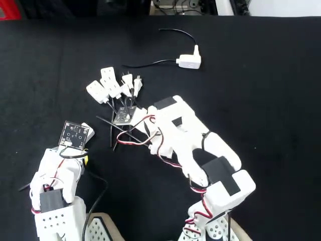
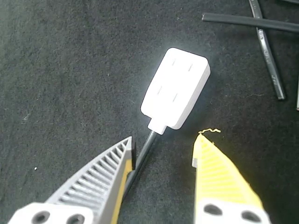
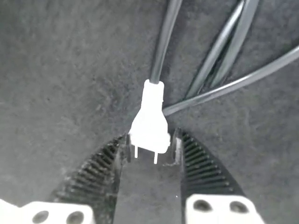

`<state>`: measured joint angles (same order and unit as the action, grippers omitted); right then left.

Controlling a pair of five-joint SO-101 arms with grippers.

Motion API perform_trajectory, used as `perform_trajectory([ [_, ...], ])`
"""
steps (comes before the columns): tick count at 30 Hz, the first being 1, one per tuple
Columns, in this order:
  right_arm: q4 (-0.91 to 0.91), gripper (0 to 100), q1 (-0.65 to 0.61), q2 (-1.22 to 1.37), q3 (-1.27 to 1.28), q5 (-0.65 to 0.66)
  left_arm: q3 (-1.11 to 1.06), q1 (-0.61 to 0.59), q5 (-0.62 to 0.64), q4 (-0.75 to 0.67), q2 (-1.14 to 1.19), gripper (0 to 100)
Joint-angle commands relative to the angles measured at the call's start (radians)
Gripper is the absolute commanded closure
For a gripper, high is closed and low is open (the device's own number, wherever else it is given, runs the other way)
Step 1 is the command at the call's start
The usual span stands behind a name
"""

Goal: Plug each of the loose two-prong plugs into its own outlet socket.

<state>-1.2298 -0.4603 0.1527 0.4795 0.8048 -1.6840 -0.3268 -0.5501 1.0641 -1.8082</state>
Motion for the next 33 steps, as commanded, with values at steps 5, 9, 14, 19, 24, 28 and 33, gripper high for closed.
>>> perform_trajectory([
  [5, 0.052, 84.7, -0.020, -0.013, 0.001, -0.020, -0.016, 0.005, -0.006, 0.006, -0.009, 79],
  [9, 0.060, 84.7, -0.029, -0.013, 0.002, 0.000, -0.016, 0.005, -0.006, 0.006, -0.009, 79],
  [14, 0.026, 84.6, -0.112, -0.013, 0.001, 0.029, -0.016, 0.004, -0.006, 0.006, -0.009, 79],
  [19, 0.023, 84.6, -0.146, -0.013, 0.002, 0.037, -0.016, 0.004, -0.006, 0.006, -0.009, 79],
  [24, 0.031, 85.0, -0.149, -0.013, 0.001, 0.037, -0.016, 0.004, -0.006, 0.006, -0.009, 79],
  [28, 0.026, 86.4, -0.144, -0.007, -0.015, 0.034, -0.016, 0.004, -0.006, 0.006, -0.009, 79],
  [33, 0.028, 98.2, -0.147, -0.005, -0.031, 0.008, -0.016, 0.005, -0.006, 0.006, -0.009, 79],
])
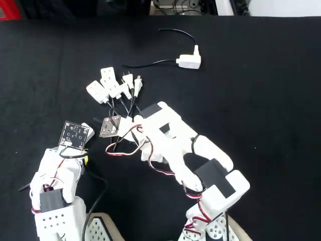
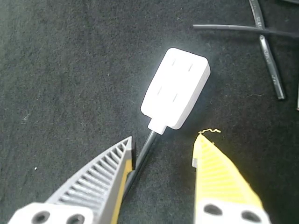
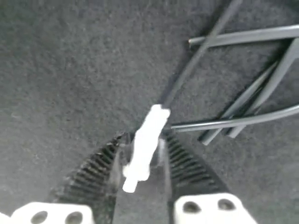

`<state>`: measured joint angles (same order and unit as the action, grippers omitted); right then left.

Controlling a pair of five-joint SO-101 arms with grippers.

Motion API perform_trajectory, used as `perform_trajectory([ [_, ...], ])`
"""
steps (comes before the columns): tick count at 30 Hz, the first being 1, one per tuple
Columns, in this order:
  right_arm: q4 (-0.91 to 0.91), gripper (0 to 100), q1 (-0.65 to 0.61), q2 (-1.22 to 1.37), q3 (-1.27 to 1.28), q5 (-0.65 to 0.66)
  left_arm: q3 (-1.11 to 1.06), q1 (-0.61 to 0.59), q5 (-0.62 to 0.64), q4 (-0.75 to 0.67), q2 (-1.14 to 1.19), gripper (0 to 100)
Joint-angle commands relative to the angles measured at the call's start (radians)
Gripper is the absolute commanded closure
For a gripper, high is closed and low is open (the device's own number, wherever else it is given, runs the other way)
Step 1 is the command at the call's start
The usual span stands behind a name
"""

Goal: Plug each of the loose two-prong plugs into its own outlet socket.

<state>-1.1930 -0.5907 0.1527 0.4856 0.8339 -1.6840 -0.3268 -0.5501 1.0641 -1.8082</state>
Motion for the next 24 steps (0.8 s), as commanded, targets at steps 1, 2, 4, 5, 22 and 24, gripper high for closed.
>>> perform_trajectory([
  [1, -0.012, 98.7, -0.015, -0.005, -0.047, -0.054, -0.016, 0.005, -0.006, 0.006, -0.009, 79],
  [2, -0.012, 98.5, -0.012, -0.005, -0.056, -0.094, -0.016, 0.005, -0.006, 0.006, -0.009, 79],
  [4, -0.014, 98.4, -0.012, -0.005, -0.061, -0.187, -0.016, 0.007, -0.006, 0.006, -0.009, 79],
  [5, -0.014, 98.5, -0.015, -0.005, -0.061, -0.229, -0.016, 0.007, -0.006, 0.006, -0.009, 79],
  [22, 0.014, 98.6, -0.084, -0.311, -0.062, -0.531, -0.016, 0.010, -0.006, 0.006, -0.009, 79],
  [24, 0.038, 98.6, -0.092, -0.374, -0.061, -0.577, -0.016, 0.008, -0.006, 0.006, -0.009, 79],
])
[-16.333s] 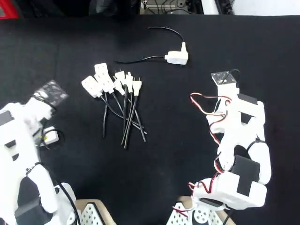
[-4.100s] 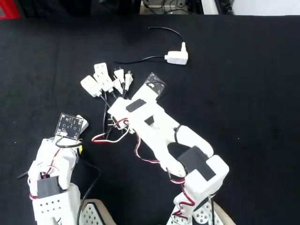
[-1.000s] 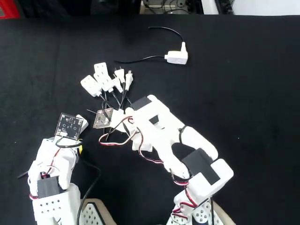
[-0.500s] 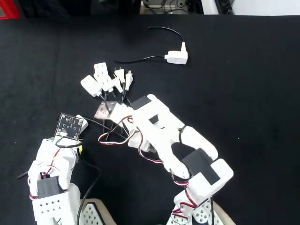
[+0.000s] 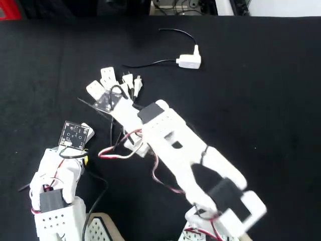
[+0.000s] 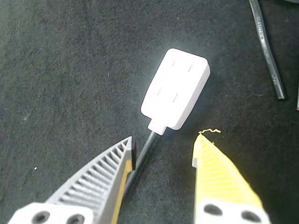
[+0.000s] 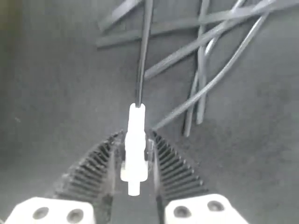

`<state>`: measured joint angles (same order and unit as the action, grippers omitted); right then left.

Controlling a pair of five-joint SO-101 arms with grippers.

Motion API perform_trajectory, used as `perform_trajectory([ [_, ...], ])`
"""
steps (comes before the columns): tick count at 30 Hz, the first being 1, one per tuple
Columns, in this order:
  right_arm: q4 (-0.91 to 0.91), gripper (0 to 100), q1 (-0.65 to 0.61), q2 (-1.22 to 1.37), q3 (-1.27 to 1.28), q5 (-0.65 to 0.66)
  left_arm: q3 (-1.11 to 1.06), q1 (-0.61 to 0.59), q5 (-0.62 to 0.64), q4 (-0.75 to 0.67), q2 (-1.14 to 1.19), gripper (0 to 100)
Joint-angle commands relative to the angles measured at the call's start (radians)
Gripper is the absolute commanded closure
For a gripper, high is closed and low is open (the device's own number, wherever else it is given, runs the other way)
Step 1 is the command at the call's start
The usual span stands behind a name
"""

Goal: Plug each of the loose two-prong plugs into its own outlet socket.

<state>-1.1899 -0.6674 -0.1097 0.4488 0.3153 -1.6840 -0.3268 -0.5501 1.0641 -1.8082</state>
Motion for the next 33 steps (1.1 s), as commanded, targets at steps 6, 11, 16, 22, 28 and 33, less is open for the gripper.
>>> perform_trajectory([
  [6, 0.315, 98.6, -0.129, -0.295, 0.226, -0.133, -0.016, 0.004, -0.006, 0.006, -0.009, 79],
  [11, 0.528, 98.7, -0.232, -0.545, 0.519, -0.135, -0.015, 0.002, 0.000, 0.003, -0.009, 79],
  [16, 0.644, 98.7, -0.218, -0.803, 0.696, -0.150, 0.053, 0.010, 0.133, 0.005, -0.009, 79],
  [22, 0.798, 98.7, -0.215, -1.035, 0.868, -0.302, 0.170, 0.013, 0.394, -0.057, -0.009, 79],
  [28, 0.740, 98.7, -0.219, -1.282, 0.935, -0.311, 0.275, 0.038, 0.532, -0.095, -0.009, 79],
  [33, 0.735, 98.7, -0.252, -1.455, 1.024, -0.313, 0.308, 0.228, 0.614, -0.095, -0.009, 79],
])
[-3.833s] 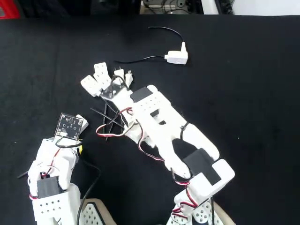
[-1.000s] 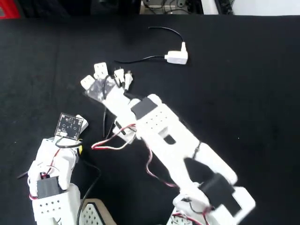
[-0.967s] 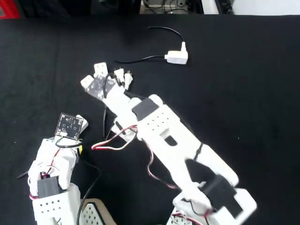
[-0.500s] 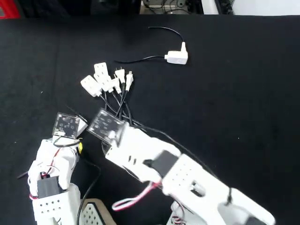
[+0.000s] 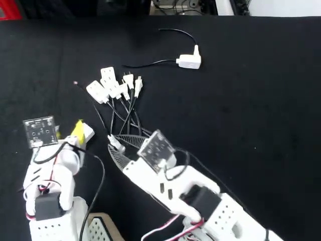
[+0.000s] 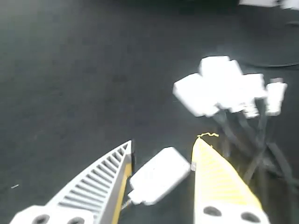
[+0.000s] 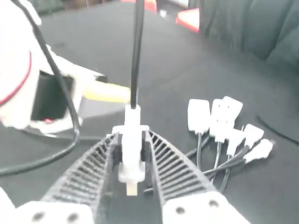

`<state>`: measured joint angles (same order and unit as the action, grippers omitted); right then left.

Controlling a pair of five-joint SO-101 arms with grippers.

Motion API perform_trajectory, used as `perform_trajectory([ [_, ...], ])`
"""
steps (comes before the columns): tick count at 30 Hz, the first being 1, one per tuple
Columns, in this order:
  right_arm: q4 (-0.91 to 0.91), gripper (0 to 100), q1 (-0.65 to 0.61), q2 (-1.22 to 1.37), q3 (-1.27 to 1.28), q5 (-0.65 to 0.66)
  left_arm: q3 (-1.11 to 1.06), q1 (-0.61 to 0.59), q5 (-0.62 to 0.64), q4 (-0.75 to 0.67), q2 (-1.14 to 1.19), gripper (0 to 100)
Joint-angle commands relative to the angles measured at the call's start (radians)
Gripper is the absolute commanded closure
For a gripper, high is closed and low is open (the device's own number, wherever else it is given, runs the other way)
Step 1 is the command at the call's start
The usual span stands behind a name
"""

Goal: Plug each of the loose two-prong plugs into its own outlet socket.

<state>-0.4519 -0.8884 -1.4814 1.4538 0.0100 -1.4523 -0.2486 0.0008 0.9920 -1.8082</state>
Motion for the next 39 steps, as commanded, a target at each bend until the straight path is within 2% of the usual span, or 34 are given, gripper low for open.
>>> perform_trajectory([
  [1, -0.002, 98.7, -0.040, -0.108, 0.038, -0.006, 0.081, 0.194, 0.074, -0.029, -0.009, 79],
  [6, 0.002, 98.7, -0.031, -0.165, 0.079, 0.000, 0.133, 0.331, 0.083, -0.055, -0.009, 79],
  [22, -0.002, 98.7, -0.029, -0.165, 0.097, -0.005, 0.220, 0.504, 0.080, -0.046, -0.009, 79],
  [26, -0.003, 98.7, -0.029, -0.165, 0.099, -0.006, 0.251, 0.550, 0.075, 0.020, -0.009, 79],
  [33, -0.049, 98.7, -0.031, -0.163, 0.088, -0.006, 0.358, 0.567, 0.075, 0.149, -0.009, 79],
  [39, -0.052, 98.7, -0.031, -0.163, 0.088, -0.006, 0.369, 0.567, 0.075, 0.158, -0.009, 79],
])
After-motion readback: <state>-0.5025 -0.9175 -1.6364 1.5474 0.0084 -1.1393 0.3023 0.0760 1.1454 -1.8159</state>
